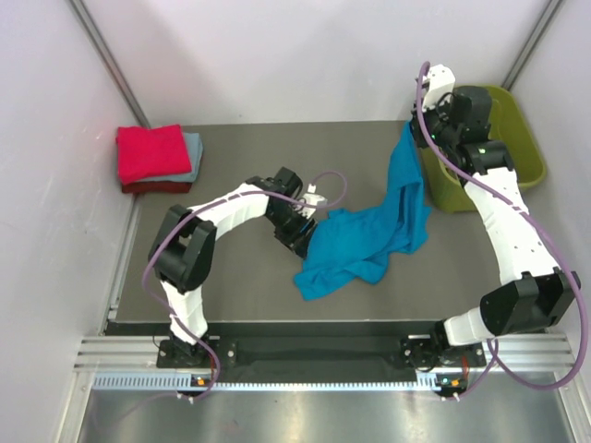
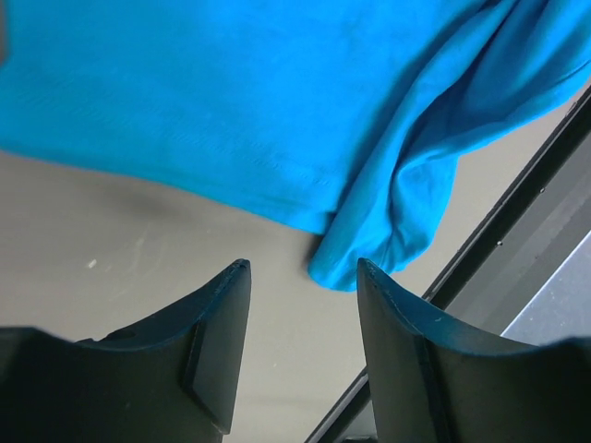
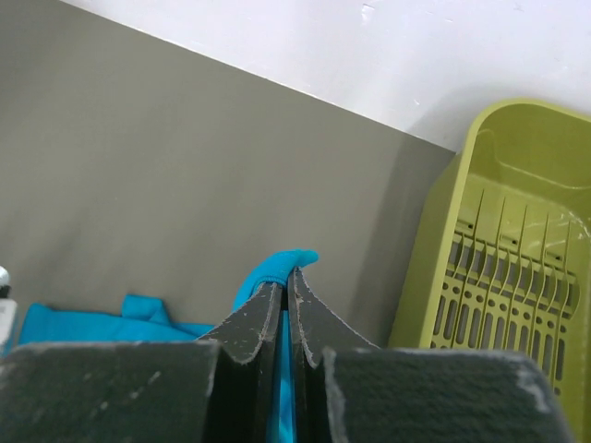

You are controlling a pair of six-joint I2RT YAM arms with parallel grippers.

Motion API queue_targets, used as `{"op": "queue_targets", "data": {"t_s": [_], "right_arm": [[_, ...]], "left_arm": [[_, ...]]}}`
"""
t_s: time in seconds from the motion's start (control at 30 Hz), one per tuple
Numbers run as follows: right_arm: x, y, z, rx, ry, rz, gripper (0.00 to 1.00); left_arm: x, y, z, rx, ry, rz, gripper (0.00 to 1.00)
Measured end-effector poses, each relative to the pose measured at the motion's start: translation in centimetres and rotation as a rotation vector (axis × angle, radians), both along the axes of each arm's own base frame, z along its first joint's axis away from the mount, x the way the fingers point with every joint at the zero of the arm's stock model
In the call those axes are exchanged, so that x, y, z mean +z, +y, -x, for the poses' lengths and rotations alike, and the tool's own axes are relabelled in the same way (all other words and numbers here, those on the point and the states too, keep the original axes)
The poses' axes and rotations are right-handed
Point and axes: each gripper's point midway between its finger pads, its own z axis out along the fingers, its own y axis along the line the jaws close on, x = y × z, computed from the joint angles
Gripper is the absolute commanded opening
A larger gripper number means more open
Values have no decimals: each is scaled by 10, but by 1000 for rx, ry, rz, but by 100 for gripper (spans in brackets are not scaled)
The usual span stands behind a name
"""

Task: Fold and stack the t-shirts
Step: Flatten the tshirt out

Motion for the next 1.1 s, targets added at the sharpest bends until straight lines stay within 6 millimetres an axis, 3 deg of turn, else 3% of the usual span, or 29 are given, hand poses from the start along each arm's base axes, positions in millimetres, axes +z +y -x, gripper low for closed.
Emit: {"op": "queue_targets", "data": {"t_s": [0.33,0.47,0.57,1.1], "right_arm": [[0,0,0,1,0,1,0],[0,0,0,1,0,1,0],[0,0,-1,0,-1,1,0],[2,0,-2,-3,-13,3,0]], "left_arm": [[-35,-17,6,-30,98,-60,51],[-35,-23,6,-17,143,-60,48],[-37,-24,4,-7,155,-70,40],[-38,-25,1,5,174,-78,40]]}}
